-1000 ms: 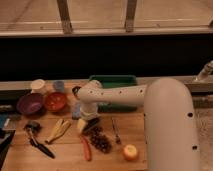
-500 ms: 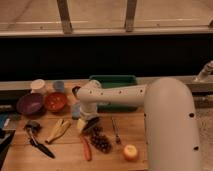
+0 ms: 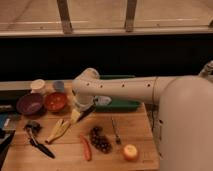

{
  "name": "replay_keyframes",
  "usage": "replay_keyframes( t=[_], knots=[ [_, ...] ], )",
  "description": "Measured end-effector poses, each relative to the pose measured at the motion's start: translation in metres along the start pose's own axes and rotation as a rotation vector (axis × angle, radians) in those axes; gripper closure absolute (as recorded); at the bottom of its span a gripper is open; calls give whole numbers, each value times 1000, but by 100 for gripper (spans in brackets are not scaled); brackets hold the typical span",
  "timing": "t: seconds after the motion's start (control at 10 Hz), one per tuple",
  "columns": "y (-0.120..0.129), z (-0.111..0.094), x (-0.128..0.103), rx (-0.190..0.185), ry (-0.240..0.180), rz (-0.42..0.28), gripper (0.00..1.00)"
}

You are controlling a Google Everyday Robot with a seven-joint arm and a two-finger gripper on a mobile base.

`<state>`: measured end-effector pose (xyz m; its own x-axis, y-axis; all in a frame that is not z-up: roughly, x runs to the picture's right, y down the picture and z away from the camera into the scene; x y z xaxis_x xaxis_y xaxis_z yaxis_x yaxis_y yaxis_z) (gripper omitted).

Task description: Place eraser in purple bowl

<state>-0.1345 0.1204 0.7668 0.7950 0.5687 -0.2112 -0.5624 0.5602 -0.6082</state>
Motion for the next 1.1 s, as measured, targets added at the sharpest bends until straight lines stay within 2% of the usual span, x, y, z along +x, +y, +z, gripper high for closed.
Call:
replay_keyframes(
  t=[0.1,0.2,0.4,0.5,0.7,0.8,0.9,1.1],
  knots=[
    [-2,-21,-13,26,-52,-23,100],
    [-8,-35,-24,36,-128,-40,100],
    [-26,-50,-38,19,-348,-47,100],
    [-38,-59,-44,-2,-488,-38,100],
    [-51,-73,-47,-5,-624,-25,100],
    [-56,-79,-48,-3,-671,-19,100],
    [-59,-81,-49,-1,-691,-16,100],
    [-57,-81,-50,-4,-692,-19,100]
  ],
)
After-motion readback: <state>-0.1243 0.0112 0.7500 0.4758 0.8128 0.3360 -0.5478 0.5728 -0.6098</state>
